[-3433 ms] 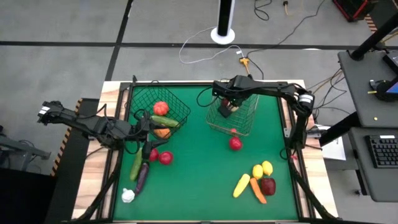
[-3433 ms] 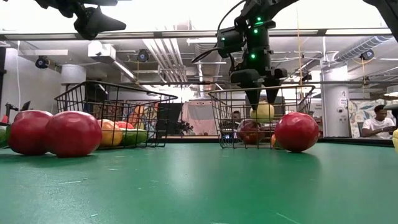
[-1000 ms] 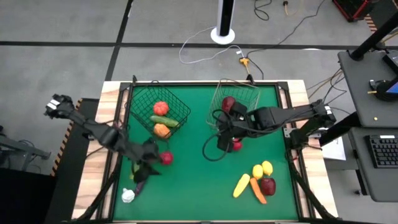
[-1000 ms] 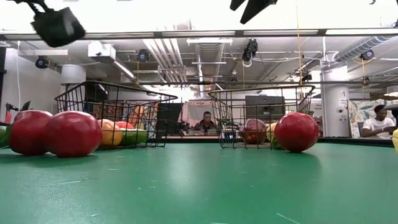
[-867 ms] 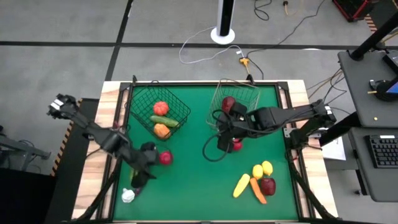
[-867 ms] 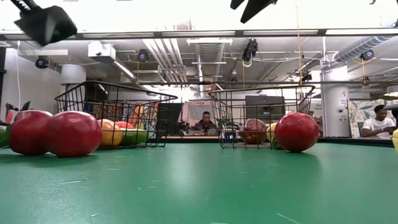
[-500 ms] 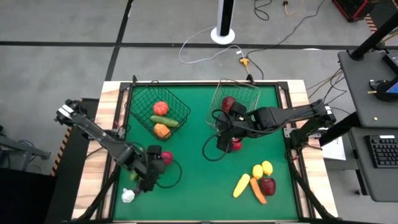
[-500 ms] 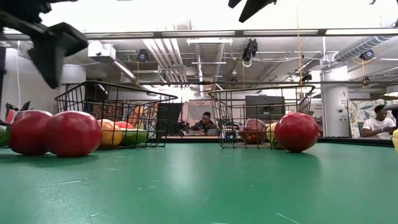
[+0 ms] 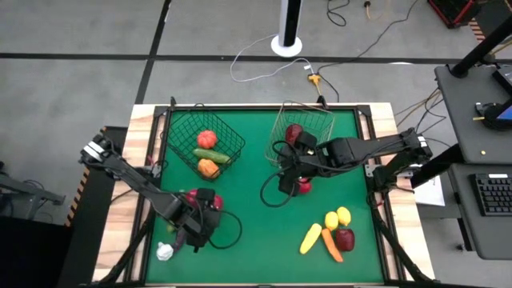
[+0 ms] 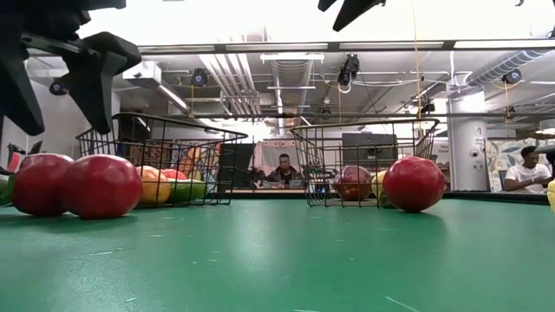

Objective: Sort produce into baskets
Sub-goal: Put the middle red tomato into the gold wire basket

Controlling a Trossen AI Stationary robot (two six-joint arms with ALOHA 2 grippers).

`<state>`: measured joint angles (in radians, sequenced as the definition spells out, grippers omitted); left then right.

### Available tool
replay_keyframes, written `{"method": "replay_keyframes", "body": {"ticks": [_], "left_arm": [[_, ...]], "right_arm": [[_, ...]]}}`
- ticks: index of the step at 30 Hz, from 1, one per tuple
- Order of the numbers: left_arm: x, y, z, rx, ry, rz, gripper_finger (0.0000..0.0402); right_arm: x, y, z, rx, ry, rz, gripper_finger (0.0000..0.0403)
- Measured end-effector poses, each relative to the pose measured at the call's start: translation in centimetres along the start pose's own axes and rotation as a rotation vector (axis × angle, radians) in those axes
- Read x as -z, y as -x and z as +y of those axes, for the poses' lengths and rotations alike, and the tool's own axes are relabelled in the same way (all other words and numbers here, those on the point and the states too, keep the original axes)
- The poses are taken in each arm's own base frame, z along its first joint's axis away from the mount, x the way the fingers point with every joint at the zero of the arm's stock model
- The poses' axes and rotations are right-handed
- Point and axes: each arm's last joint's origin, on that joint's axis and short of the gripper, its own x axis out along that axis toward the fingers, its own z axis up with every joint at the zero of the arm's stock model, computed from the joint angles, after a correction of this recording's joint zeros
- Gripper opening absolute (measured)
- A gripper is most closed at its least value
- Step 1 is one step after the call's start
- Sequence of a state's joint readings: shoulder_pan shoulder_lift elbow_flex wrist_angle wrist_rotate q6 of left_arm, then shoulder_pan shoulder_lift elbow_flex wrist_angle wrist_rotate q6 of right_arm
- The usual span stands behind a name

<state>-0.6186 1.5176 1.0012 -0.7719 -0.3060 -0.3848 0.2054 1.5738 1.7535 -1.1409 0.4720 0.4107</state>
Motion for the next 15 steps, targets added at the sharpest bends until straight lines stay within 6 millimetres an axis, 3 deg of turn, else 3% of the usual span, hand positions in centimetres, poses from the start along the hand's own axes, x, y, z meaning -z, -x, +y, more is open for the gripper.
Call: {"method": "replay_keyframes", "body": {"ticks": [7,15], "left_arm": [[0.02,-0.50,-0.17,-0.006,-0.008,0.018,0.0291],[0.12,-0.46,-0.02,-0.039,-0.044,0.019,0.0347]], "right_arm": [[-0.02,0.00,0.01,-0.001,-0.001,-0.002,0.0396],[-0.02,0.01,0.02,-0.001,-0.001,-0.002,0.0396]]}}
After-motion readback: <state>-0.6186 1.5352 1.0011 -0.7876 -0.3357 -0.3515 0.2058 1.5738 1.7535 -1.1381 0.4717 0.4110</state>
